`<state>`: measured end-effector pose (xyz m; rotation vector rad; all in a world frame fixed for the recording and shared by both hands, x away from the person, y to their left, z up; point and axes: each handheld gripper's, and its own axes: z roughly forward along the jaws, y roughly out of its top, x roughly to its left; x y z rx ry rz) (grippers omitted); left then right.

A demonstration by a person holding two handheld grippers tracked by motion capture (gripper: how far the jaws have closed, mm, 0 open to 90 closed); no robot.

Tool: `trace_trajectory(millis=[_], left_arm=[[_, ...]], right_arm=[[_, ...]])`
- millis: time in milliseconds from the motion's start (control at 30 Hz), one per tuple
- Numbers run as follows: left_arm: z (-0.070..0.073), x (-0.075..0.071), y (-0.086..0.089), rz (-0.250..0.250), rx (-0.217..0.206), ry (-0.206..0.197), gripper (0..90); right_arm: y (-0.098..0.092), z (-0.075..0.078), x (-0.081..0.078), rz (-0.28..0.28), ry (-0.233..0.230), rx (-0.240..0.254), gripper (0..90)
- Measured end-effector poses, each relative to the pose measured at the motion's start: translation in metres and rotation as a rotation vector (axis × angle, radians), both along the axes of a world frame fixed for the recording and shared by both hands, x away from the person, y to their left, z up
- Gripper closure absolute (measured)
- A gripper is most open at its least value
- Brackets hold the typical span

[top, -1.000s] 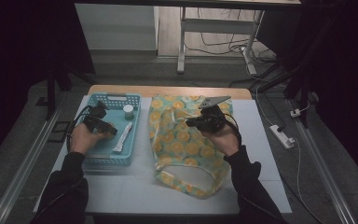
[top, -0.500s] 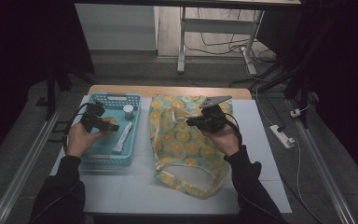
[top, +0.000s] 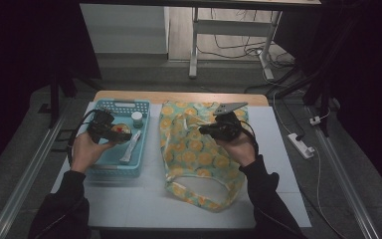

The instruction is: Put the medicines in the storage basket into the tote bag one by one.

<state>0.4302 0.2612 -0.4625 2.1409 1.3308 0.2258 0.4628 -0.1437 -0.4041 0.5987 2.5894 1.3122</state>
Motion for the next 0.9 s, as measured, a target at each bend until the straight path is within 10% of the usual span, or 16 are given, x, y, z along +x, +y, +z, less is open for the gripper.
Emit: trace_trajectory(millis=[900], left_arm=[[0.025,-0.046,-0.042,-0.179,-0.102,-0.08,20.3]], right_arm=[[-0.001,0.001,0.0,-0.01,-0.007,0.01,90.0]])
